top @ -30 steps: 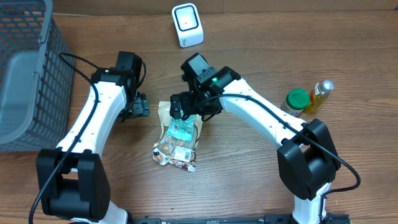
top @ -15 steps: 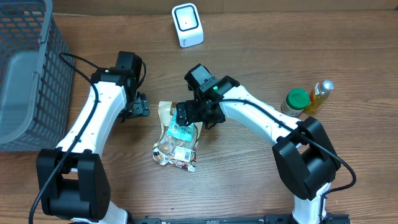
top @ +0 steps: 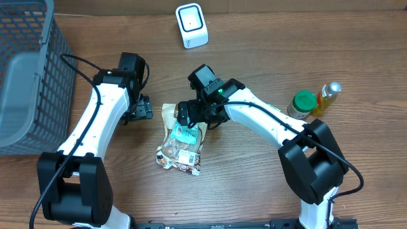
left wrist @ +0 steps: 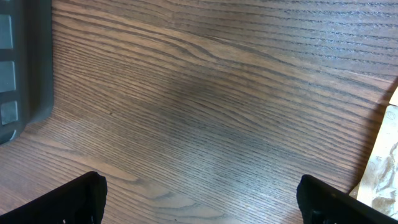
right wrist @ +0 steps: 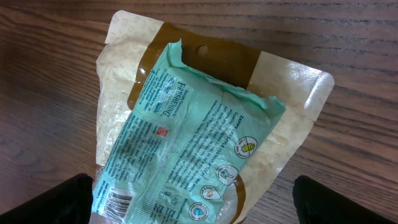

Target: Scan the item barcode

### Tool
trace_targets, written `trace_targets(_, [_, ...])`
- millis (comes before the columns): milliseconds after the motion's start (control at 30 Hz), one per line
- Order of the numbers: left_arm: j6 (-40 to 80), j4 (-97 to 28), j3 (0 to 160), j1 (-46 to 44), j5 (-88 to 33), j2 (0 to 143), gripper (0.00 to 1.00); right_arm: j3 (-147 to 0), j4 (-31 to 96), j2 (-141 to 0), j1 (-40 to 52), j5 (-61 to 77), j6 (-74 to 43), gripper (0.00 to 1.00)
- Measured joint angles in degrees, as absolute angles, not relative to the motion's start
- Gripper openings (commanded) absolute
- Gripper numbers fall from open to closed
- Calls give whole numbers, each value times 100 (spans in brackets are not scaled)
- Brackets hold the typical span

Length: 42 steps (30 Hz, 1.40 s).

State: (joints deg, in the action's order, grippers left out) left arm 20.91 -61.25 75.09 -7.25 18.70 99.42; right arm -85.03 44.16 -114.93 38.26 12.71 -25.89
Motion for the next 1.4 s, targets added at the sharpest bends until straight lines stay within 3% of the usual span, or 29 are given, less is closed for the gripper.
trace_targets(733, [2091,-6125,7509,-725,1870,9942,100,-8503,4460,-11493,3824,1262,-2591,100])
trace_targets(1033, [2091,-6125,7509,-725,1870,9942,99,-8438,4460,-11493,3824,1262,-2679,79])
trace_targets(1300, [2091,-6125,7509,-725,1870,9942,100,-7762,4014,-11493,3824,1267,-3592,45])
trace_targets(1400, [2091,-6125,7509,-725,1870,9942,100,-7717,3881,-11493,3824,1297,-3887,42])
